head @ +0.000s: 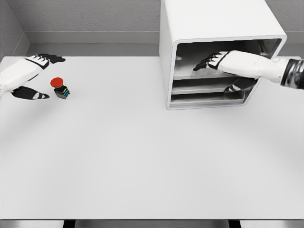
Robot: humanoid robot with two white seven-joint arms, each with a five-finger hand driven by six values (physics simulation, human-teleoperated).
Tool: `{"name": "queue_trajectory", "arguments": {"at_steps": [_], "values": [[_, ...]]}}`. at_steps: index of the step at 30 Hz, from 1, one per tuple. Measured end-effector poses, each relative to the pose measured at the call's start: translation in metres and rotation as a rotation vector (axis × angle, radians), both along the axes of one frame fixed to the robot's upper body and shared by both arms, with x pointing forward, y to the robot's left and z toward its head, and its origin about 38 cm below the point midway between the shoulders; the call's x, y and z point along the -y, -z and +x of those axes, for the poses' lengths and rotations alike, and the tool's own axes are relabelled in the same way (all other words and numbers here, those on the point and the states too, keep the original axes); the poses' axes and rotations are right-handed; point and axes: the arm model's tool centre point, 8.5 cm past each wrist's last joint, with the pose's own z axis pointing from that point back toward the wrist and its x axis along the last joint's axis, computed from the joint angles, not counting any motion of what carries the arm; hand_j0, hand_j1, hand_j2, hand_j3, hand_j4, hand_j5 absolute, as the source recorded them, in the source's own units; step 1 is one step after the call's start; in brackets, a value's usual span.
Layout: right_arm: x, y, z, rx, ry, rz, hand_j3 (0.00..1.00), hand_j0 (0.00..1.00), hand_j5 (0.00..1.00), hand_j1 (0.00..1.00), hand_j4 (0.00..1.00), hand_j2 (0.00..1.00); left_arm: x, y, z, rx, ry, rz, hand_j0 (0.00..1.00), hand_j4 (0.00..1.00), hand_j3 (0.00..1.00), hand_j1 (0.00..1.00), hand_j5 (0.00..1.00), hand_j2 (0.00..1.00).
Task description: Slide open multi-storey tabletop storage cabinets and put open load switch and slide close multi-storey tabletop storage cabinets
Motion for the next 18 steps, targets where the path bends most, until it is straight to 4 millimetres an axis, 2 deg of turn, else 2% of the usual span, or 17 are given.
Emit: {"name": "queue_trajectory", "arguments": {"at_steps": [5, 9, 13, 18], "values": [[-0.005, 0.012, 0.011, -0.036, 0.021, 0.049, 0.94, 0.94, 0.94, 0.94, 0.94, 0.94, 0.009, 0.009, 0.0, -0.066, 0.008, -0.199, 1.0, 1.0, 1.0, 1.0, 1.0, 1.0], [-0.012, 0.022, 0.016, -0.055, 0.026, 0.057, 0.94, 0.94, 0.94, 0.94, 0.94, 0.94, 0.012, 0.006, 0.001, -0.105, 0.003, -0.404, 1.0, 1.0, 1.0, 1.0, 1.0, 1.0], [-0.017, 0.027, 0.018, -0.061, 0.024, 0.051, 0.94, 0.94, 0.94, 0.94, 0.94, 0.94, 0.014, 0.006, 0.001, -0.138, -0.003, -0.539, 1.0, 1.0, 1.0, 1.0, 1.0, 1.0], [-0.02, 0.032, 0.019, -0.07, 0.026, 0.048, 0.94, 0.94, 0.94, 0.94, 0.94, 0.94, 0.022, 0.029, -0.005, -0.229, -0.007, -0.638, 1.0, 1.0, 1.0, 1.0, 1.0, 1.0]]}}
